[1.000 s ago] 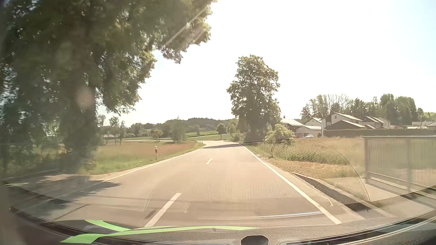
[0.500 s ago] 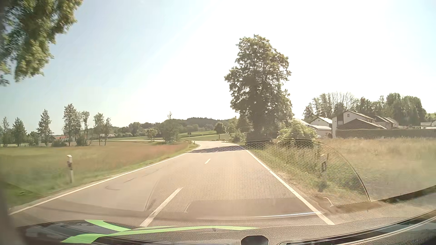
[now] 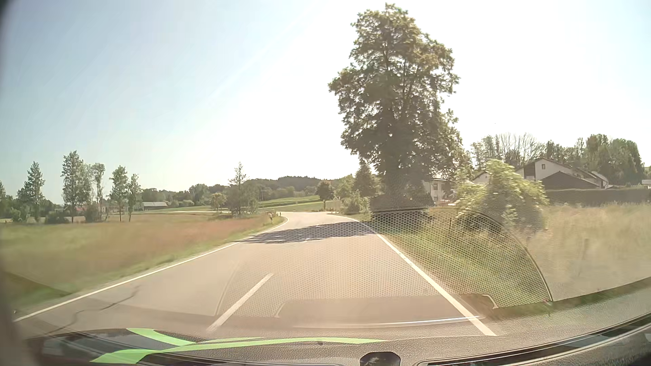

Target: Follow the waypoints while adhering to traffic rules and regulations

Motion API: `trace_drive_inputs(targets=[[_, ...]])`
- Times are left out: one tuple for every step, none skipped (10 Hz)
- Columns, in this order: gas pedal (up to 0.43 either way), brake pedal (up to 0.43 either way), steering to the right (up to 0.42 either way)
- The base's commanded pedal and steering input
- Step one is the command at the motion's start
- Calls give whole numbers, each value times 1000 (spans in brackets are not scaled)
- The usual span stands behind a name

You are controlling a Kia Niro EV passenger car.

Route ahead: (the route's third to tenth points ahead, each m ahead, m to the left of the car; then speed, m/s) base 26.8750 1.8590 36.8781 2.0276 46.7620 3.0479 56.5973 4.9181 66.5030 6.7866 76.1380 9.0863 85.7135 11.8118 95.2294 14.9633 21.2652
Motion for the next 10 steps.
trace_drive_inputs(targets=[[150, 0, -2], [150, 0, -4], [150, 0, -8], [157, 0, -12], [157, 0, -12], [169, 0, -13], [169, 0, -17], [197, 0, -23], [228, 0, -25], [228, 0, -26]])
